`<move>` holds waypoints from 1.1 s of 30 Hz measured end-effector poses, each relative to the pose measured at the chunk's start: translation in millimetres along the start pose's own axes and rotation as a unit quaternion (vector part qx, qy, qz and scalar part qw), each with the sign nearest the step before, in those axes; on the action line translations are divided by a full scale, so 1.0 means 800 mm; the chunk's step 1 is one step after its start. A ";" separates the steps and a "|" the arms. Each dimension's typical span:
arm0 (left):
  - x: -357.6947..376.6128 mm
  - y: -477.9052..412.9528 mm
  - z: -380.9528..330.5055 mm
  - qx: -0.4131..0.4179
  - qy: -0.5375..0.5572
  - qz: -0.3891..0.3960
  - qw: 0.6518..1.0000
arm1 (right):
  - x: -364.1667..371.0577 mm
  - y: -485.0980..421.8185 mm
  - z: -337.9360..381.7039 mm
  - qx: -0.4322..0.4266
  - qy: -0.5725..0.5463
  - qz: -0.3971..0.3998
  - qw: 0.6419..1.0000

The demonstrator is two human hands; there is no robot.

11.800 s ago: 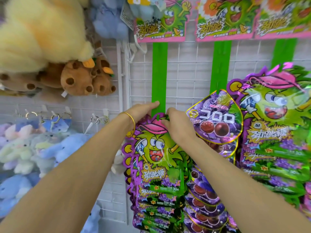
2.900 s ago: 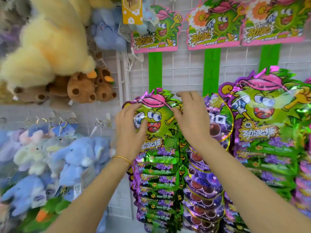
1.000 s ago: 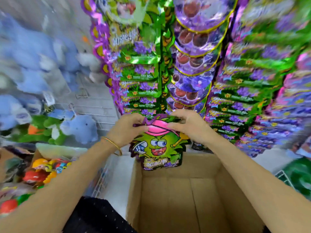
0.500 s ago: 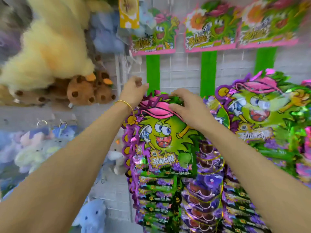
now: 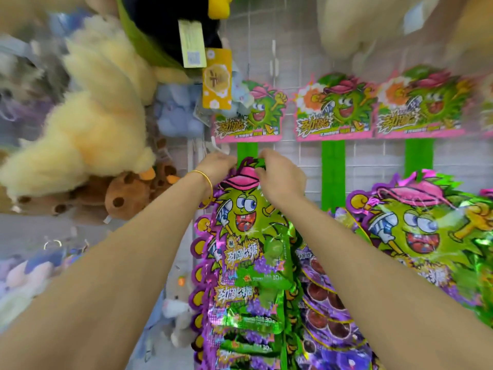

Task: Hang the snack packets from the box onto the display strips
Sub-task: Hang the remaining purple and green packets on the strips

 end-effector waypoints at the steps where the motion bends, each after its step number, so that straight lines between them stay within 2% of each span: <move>1: 0.002 0.000 0.001 -0.002 -0.001 0.001 1.000 | 0.004 -0.003 0.001 -0.002 0.006 -0.005 1.000; 6: 0.009 -0.008 0.011 -0.020 0.040 -0.014 0.999 | 0.011 -0.008 -0.003 -0.007 0.015 -0.018 1.000; 12: 0.014 -0.016 0.001 -0.054 0.035 -0.024 0.998 | 0.010 -0.011 -0.009 -0.017 0.008 -0.031 0.999; 20: 0.016 -0.018 0.005 -0.101 0.139 -0.031 0.985 | 0.015 -0.009 -0.009 -0.021 -0.001 -0.042 0.999; 25: 0.016 -0.014 0.000 -0.092 0.135 -0.037 0.986 | 0.015 0.002 -0.010 -0.018 -0.003 -0.034 0.999; 29: 0.014 -0.009 -0.001 -0.088 0.100 -0.049 0.990 | 0.012 0.002 -0.006 -0.035 0.001 -0.061 0.998; 33: 0.014 -0.003 -0.004 -0.098 0.126 -0.052 0.986 | 0.005 -0.010 0.003 -0.053 0.037 -0.074 0.995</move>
Point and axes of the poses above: each hand's wrist, its own y-axis away from the middle knuckle, its own x-axis out of the palm, z = x × y, the point moved 1 cm from there along -y, towards the middle knuckle, and after that the axes turned 2 degrees about x, right-handed, at the moved point
